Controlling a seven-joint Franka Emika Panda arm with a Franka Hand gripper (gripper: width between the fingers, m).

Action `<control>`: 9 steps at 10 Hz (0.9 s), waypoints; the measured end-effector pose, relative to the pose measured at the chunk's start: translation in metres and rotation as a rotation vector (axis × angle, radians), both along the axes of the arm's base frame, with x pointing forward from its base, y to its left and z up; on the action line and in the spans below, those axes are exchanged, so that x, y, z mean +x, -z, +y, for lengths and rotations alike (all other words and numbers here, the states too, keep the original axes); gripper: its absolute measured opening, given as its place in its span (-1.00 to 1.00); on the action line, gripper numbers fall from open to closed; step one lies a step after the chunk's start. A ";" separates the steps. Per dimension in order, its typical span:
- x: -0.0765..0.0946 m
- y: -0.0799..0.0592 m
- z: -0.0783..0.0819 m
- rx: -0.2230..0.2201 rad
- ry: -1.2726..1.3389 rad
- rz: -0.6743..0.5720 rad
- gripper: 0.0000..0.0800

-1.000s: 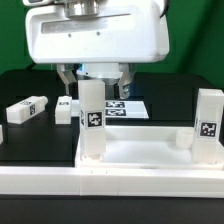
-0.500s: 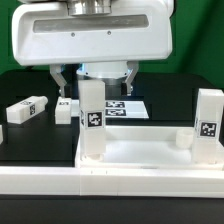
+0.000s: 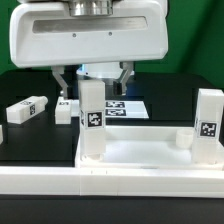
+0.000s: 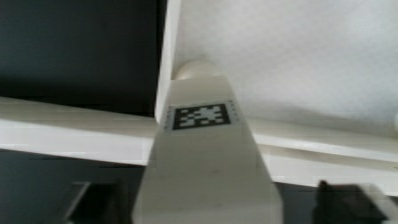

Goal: Assemble desk

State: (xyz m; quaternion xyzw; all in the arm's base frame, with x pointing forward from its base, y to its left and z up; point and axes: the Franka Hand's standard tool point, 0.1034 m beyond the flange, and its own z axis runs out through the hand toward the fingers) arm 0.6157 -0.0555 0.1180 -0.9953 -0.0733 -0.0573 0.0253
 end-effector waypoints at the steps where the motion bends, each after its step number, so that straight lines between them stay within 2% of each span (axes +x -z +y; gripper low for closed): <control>1: 0.000 0.000 0.000 -0.001 0.000 -0.001 -0.06; 2: 0.000 0.000 -0.001 -0.001 0.002 -0.001 -0.28; 5: 0.000 0.000 -0.002 0.007 0.048 0.001 -0.28; 9: 0.000 0.001 -0.004 0.053 0.435 0.021 -0.28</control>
Offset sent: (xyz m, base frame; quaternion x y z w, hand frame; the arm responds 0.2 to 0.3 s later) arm 0.0000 0.0000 0.0000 0.0000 0.0000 0.0000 1.0000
